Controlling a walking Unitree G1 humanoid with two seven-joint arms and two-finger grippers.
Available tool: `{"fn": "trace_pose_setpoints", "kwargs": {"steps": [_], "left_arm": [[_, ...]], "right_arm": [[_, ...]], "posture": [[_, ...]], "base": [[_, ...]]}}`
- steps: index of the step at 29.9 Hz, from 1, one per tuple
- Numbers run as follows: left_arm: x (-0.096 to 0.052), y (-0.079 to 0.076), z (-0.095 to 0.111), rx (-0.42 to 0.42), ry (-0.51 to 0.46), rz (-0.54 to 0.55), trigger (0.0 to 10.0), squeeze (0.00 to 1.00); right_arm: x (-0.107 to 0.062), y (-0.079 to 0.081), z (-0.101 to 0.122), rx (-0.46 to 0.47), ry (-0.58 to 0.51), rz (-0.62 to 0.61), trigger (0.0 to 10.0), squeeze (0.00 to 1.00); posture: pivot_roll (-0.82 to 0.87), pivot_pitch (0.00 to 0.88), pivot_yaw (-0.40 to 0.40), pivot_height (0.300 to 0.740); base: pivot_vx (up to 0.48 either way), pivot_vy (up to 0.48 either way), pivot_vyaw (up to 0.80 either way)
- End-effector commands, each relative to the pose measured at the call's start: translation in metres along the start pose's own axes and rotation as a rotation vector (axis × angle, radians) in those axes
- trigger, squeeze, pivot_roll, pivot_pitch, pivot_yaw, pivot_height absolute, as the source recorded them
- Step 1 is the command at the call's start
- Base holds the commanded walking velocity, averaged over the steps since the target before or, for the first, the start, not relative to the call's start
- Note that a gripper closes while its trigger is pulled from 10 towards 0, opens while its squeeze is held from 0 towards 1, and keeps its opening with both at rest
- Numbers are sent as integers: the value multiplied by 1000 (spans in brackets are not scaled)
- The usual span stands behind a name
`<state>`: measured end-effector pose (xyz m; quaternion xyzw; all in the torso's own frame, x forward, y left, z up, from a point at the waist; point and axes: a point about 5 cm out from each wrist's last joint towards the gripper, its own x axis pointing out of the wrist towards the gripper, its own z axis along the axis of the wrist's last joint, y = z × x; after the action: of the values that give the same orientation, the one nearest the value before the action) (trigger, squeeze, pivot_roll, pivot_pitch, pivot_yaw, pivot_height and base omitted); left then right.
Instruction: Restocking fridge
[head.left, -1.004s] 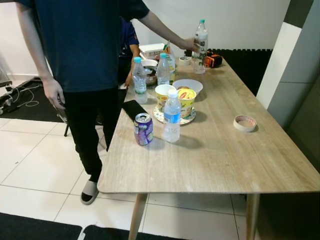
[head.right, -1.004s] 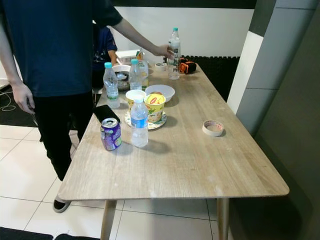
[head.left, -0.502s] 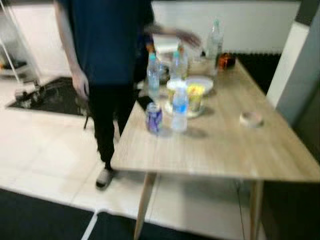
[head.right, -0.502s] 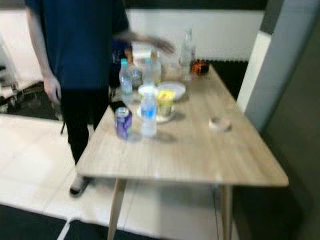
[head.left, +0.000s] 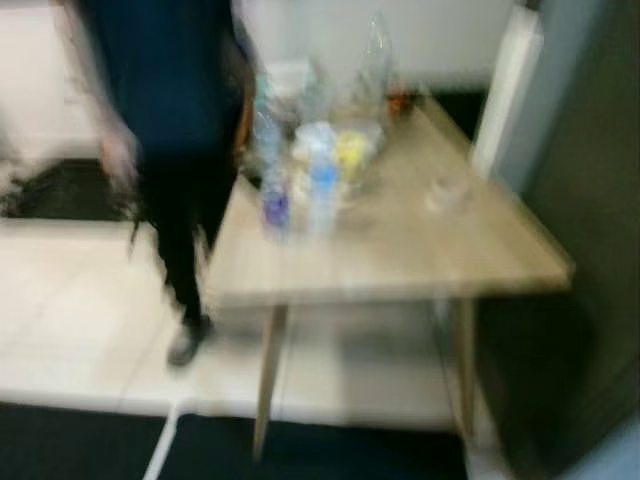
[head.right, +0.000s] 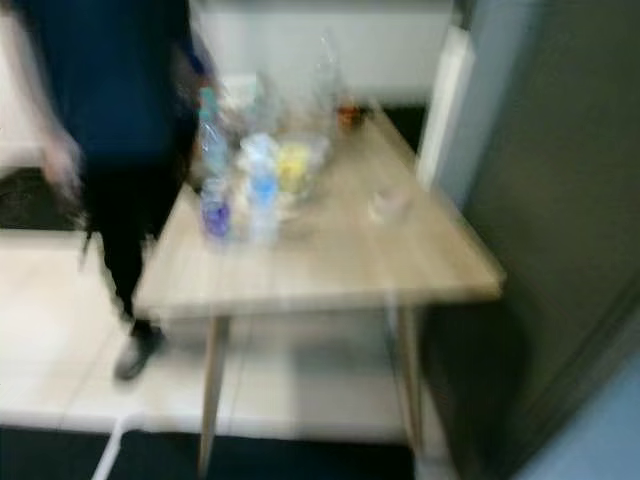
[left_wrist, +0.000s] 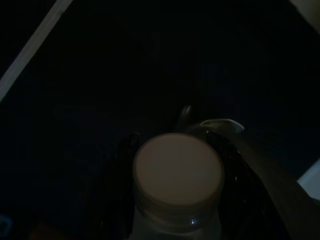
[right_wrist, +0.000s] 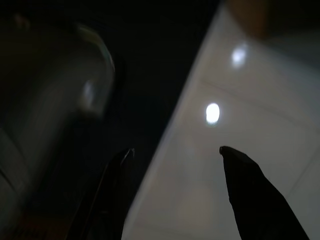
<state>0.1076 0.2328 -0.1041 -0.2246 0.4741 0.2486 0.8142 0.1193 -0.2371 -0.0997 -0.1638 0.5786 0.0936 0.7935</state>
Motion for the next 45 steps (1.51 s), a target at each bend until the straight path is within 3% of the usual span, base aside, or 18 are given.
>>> {"fn": "trace_pose_setpoints", "kwargs": {"steps": [1, 10, 35, 45], "left_arm": [[0, -1, 3, -3, -13, -15, 10000, 0], [0, 0, 4, 25, -18, -18, 10000, 0], [0, -5, 4, 95, -21, -56, 10000, 0], [0, -6, 3, 96, -16, -74, 10000, 0]], "right_arm": [[1, 6, 6, 14, -19, 12, 10000, 0], [2, 7, 5, -1, -10, 16, 10000, 0], [2, 9, 4, 7, -8, 26, 10000, 0], [2, 10, 6, 22, -22, 27, 10000, 0]], "posture": [[-81, 0, 0, 740], [-79, 0, 4, 740], [-79, 0, 2, 740], [-78, 0, 3, 740]], "base": [[0, 0, 0], [0, 0, 0], [0, 0, -788], [0, -30, -54]]}}
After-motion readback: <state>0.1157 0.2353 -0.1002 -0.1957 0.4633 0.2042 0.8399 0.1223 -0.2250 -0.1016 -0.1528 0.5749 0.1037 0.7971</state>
